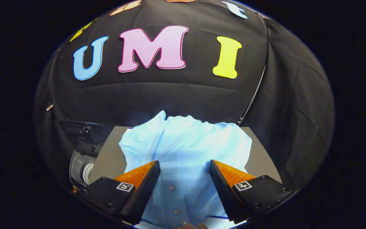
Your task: Put the clothes into the washing machine and then close the washing machine lid.
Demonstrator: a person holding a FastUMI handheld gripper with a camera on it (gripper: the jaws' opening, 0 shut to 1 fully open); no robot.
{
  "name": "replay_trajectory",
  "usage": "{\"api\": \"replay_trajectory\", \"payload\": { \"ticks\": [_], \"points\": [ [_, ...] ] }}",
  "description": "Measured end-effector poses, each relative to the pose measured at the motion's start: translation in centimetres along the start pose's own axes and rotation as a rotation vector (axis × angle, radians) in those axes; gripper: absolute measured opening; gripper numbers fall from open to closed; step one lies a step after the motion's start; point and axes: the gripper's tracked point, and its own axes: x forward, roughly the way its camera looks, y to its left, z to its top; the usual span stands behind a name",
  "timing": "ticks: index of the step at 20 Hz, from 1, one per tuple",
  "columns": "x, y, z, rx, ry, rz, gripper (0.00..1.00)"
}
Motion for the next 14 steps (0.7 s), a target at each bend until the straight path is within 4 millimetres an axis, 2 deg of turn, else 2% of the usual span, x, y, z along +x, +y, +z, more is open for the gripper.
{"api": "replay_trajectory", "payload": {
  "ticks": [6,8,11,13,14],
  "points": [
    [0.3,-0.1,-0.4,0.035,0.052,0.037,0.97],
    [0.7,-0.3,-0.3,0.02,0.047,0.027,0.83],
    [0.9,-0.8,-0.2,0.011,0.045,0.014,0.22],
    [0.6,-0.9,0.2,0.03,0.02,0.025,0.22],
    [0.9,-0.9,0.0,0.054,0.028,0.04,0.14]
  ]
}}
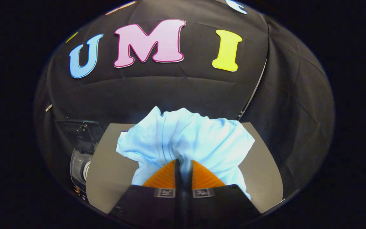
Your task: Put the clothes into the washing machine and then close the washing machine lid.
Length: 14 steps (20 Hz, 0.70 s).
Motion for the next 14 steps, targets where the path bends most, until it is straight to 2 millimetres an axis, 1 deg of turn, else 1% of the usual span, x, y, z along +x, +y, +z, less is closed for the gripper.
{"api": "replay_trajectory", "payload": {
  "ticks": [1,5,7,10,14],
  "points": [
    [-0.1,0.0,0.1,0.025,0.002,0.019,0.05],
    [-0.9,-0.1,-0.1,0.047,-0.005,0.052,0.05],
    [-1.9,0.0,0.8,0.059,-0.039,0.063,0.05],
    [-5.0,0.6,3.3,0.089,-0.119,0.103,0.05],
    [-10.8,1.7,7.5,0.067,-0.273,0.123,0.05]
  ]
}}
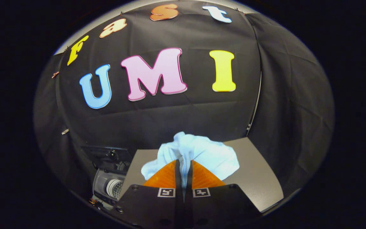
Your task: Put the clothes into the washing machine and then close the washing machine lid.
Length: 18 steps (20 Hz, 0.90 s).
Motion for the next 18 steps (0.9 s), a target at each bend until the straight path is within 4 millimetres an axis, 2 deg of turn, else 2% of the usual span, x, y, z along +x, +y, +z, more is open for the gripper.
{"api": "replay_trajectory", "payload": {
  "ticks": [2,5,7,9,13,18],
  "points": [
    [-1.9,1.6,2.5,-0.011,-0.074,0.023,0.05],
    [-4.6,5.1,6.3,-0.031,-0.181,0.08,0.05],
    [-5.8,8.1,8.1,-0.061,-0.239,0.125,0.05],
    [-6.5,11.6,9.1,-0.089,-0.276,0.184,0.05],
    [-7.7,19.3,9.9,-0.114,-0.308,0.324,0.05],
    [-7.8,29.3,7.5,-0.115,-0.257,0.547,0.05]
  ]
}}
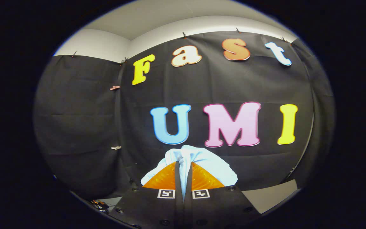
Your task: Put the clothes into the washing machine and then close the washing machine lid.
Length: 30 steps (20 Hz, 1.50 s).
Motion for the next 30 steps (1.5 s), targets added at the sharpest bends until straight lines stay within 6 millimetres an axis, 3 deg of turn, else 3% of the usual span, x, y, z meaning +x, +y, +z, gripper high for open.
{"api": "replay_trajectory", "payload": {
  "ticks": [2,5,14,17,21,25,30],
  "points": [
    [2.1,2.8,-1.9,0.005,0.024,0.086,0.05],
    [5.0,5.7,-6.5,0.003,0.103,0.172,0.05],
    [11.1,8.3,-18.9,-0.042,0.298,0.255,0.05],
    [12.1,8.9,-23.4,-0.064,0.362,0.296,0.05],
    [12.8,8.1,-29.1,-0.088,0.51,0.31,0.05],
    [12.8,7.8,-32.5,-0.025,0.646,0.283,0.05],
    [12.4,6.9,-35.0,-0.078,0.719,0.278,0.05]
  ]
}}
